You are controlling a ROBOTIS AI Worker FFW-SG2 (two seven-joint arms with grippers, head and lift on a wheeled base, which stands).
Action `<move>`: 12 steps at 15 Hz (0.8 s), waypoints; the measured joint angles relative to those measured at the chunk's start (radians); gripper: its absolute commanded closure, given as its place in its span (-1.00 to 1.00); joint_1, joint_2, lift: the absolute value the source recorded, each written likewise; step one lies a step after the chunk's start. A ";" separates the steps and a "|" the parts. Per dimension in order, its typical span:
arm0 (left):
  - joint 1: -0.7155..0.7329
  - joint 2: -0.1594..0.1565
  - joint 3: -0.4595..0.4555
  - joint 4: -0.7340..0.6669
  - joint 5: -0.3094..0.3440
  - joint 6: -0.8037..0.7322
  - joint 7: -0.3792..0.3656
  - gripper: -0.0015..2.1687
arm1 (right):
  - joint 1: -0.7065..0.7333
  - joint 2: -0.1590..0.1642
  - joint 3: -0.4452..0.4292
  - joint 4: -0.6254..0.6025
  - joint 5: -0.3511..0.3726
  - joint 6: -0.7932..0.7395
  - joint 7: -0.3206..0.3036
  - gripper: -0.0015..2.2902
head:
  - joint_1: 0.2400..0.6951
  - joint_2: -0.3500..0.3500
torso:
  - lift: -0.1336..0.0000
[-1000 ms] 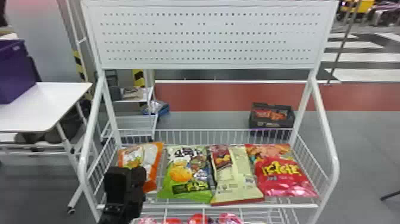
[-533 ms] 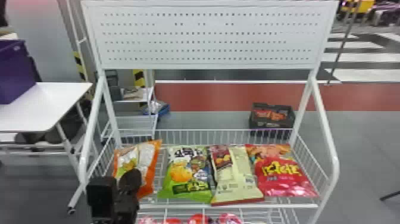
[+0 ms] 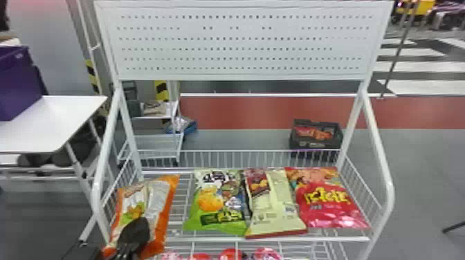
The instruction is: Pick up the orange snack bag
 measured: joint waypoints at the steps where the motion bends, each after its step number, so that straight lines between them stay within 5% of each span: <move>1: 0.025 0.004 0.005 -0.011 -0.001 -0.017 0.000 0.27 | 0.000 -0.001 0.001 0.000 0.000 0.000 0.000 -0.87 | 0.14 0.00 | 1.00; 12: 0.331 0.008 0.110 -0.100 0.000 -0.309 -0.022 0.27 | -0.002 -0.008 0.008 -0.002 0.000 0.002 0.000 -0.87 | 0.14 0.00 | 1.00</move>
